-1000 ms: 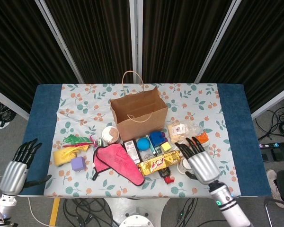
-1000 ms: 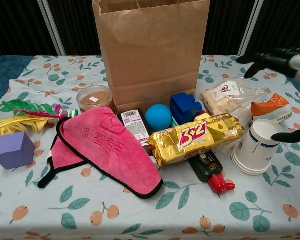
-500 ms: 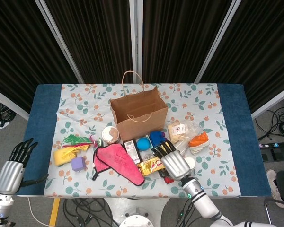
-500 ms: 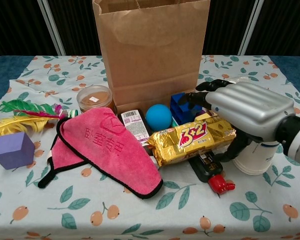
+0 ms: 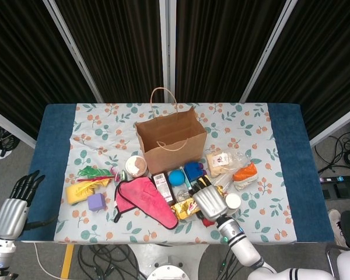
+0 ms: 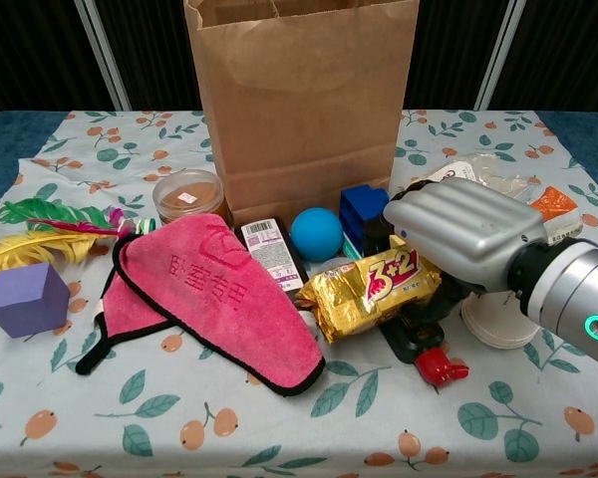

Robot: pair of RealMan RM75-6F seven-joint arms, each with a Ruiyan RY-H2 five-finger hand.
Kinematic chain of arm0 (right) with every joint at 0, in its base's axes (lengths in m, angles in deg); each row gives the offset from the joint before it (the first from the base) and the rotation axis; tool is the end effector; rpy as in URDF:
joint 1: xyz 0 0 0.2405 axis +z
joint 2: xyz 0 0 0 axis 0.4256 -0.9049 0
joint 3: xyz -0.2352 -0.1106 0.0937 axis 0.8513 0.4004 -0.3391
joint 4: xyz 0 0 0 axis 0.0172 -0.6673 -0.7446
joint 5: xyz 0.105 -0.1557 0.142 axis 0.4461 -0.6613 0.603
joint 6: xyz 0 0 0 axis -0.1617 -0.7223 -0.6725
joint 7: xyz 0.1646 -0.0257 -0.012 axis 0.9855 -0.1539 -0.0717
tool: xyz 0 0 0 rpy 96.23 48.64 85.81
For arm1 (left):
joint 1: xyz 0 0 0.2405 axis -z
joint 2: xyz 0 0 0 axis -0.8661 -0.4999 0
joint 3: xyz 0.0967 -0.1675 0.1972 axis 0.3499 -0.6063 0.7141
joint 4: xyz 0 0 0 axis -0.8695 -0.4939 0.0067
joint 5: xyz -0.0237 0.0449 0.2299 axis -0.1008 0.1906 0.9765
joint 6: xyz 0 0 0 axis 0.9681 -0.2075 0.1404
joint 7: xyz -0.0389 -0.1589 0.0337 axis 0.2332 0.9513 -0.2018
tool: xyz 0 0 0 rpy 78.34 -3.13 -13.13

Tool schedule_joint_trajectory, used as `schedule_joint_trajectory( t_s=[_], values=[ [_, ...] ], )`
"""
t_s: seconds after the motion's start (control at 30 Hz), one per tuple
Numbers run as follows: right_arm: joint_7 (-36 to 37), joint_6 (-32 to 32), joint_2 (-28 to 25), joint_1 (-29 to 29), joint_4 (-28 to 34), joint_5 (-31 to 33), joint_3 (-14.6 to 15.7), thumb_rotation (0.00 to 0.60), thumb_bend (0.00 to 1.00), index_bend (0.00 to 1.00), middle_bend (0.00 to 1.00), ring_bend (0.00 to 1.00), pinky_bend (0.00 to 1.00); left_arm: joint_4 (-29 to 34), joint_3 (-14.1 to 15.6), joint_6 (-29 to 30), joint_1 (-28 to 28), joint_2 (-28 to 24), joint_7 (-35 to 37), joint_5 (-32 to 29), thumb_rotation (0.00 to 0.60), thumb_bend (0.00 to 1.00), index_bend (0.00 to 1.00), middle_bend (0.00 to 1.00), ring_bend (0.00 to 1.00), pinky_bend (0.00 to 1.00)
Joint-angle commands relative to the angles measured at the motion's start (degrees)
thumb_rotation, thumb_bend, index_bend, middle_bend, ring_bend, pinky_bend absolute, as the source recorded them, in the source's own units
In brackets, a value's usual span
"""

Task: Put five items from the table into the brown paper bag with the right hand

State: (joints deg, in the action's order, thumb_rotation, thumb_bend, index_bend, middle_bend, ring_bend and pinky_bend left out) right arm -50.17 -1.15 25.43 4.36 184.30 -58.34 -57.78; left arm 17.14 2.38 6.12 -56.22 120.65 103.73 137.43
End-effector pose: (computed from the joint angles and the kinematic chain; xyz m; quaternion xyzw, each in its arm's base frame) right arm -0.1290 -0.2654 -0.0900 0.8071 -0.2823 0.3153 0.4116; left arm -0.3568 0.1829 0.0995 -0.5848 -0.4072 -0.4915 0.5006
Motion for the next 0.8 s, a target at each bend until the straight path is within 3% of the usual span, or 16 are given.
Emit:
schedule_joint_trajectory(
  t_s=[0.03,0.2,0.33,0.4,0.53,0.57,0.67,0.8],
  values=[
    [0.68,-1.37,-0.32,0.10,0.55,-1.15,0.19,0.600,0.19,0.50,0.43,0.28,0.23,-0.04,-0.01,0.11,-0.05,-0.02,0.07,0.04,0.485,0.00,0.09,0.07,0.03,0.07],
    [2.43,-4.64,-3.73,0.10,6.78,-4.71,-0.96,0.600,0.20,0.51,0.44,0.28,0.24,0.34,-0.05,0.29,0.00,-0.14,-0.15,0.33,0.484,0.00,0.09,0.07,0.03,0.07],
    [2.75,-8.46,-9.32,-0.10,17.48,-8.70,-3.63,0.600,0.20,0.51,0.44,0.28,0.24,0.54,0.09,0.00,0.13,-0.16,-0.31,0.52,0.485,0.00,0.09,0.07,0.03,0.07],
    [2.75,-10.25,-12.76,-0.02,24.05,-9.52,-6.48,0.600,0.20,0.51,0.44,0.28,0.24,0.60,0.21,-0.16,0.16,-0.11,-0.33,0.60,0.484,0.00,0.09,0.07,0.03,0.07],
    [1.63,-12.46,-18.94,1.46,34.13,-6.10,-14.83,0.600,0.20,0.52,0.44,0.29,0.26,0.71,0.33,-0.69,0.41,0.02,-0.49,0.72,0.485,0.00,0.09,0.07,0.03,0.07],
    [1.31,-12.93,-20.45,2.49,35.56,-4.08,-18.06,0.600,0.20,0.52,0.44,0.29,0.26,0.75,0.32,-0.92,0.53,0.05,-0.53,0.69,0.486,0.00,0.09,0.07,0.03,0.07],
    [3.68,-13.72,-22.17,5.92,35.56,1.59,-26.15,0.600,0.20,0.52,0.44,0.29,0.26,0.76,0.21,-1.55,0.95,0.10,-0.66,0.63,0.485,0.00,0.09,0.07,0.03,0.07],
    [8.06,-13.88,-21.13,12.02,31.66,11.43,-34.17,0.600,0.20,0.52,0.44,0.29,0.26,0.69,-0.17,-2.52,1.67,0.05,-0.77,0.34,0.483,0.00,0.09,0.07,0.03,0.07]
  ],
)
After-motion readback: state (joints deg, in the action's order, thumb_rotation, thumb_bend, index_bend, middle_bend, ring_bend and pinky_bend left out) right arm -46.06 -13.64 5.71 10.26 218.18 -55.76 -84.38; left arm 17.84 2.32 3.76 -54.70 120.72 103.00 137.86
